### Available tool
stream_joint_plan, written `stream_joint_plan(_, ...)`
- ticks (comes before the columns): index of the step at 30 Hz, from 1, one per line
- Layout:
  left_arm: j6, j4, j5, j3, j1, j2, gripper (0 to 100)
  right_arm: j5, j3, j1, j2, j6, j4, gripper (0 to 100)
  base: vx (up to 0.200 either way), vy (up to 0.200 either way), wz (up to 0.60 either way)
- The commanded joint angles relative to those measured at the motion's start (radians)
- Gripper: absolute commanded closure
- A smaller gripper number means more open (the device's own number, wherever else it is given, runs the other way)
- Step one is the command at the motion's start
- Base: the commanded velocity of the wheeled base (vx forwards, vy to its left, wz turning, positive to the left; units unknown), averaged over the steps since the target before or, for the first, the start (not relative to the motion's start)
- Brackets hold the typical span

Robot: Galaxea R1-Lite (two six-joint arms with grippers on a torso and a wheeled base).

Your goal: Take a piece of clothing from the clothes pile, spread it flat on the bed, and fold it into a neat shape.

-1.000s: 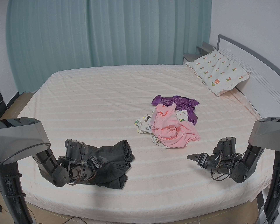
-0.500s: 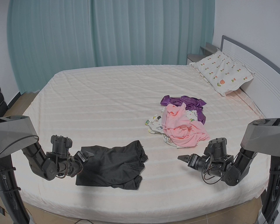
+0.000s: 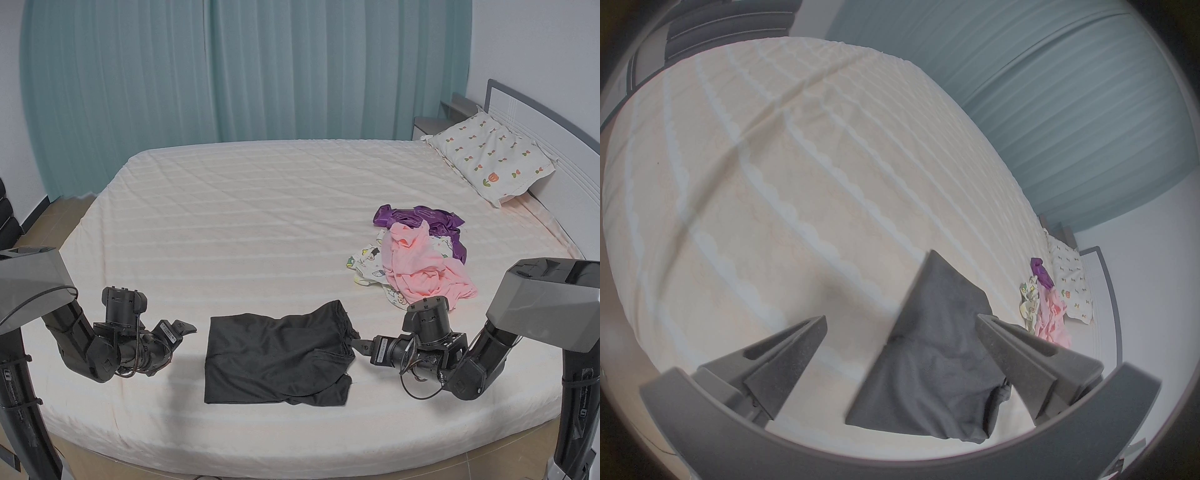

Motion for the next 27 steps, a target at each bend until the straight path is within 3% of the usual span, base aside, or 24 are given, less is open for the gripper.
stream_joint_plan(1, -0.001, -0.007, -0.022, -0.007, 0.026, 0.016, 0, -0.028, -0.113, 0.035, 0.049, -0.055, 0.058, 0, 0.0, 0.0, 0.0)
stream_joint_plan(7, -0.001, -0.006, -0.023, -0.026, 0.028, 0.046, 0, -0.034, -0.237, 0.094, 0.112, -0.104, 0.14, 0, 0.0, 0.0, 0.0)
stream_joint_plan(17, -0.001, -0.001, -0.022, -0.03, 0.028, 0.053, 0, -0.037, -0.272, 0.106, 0.157, -0.182, 0.177, 0, 0.0, 0.0, 0.0)
stream_joint_plan(18, -0.001, -0.001, -0.022, -0.03, 0.028, 0.055, 0, -0.037, -0.272, 0.106, 0.157, -0.185, 0.177, 100, 0.0, 0.0, 0.0)
stream_joint_plan(27, -0.001, -0.001, -0.023, -0.032, 0.028, 0.056, 0, -0.037, -0.166, 0.097, 0.088, -0.194, 0.157, 100, 0.0, 0.0, 0.0)
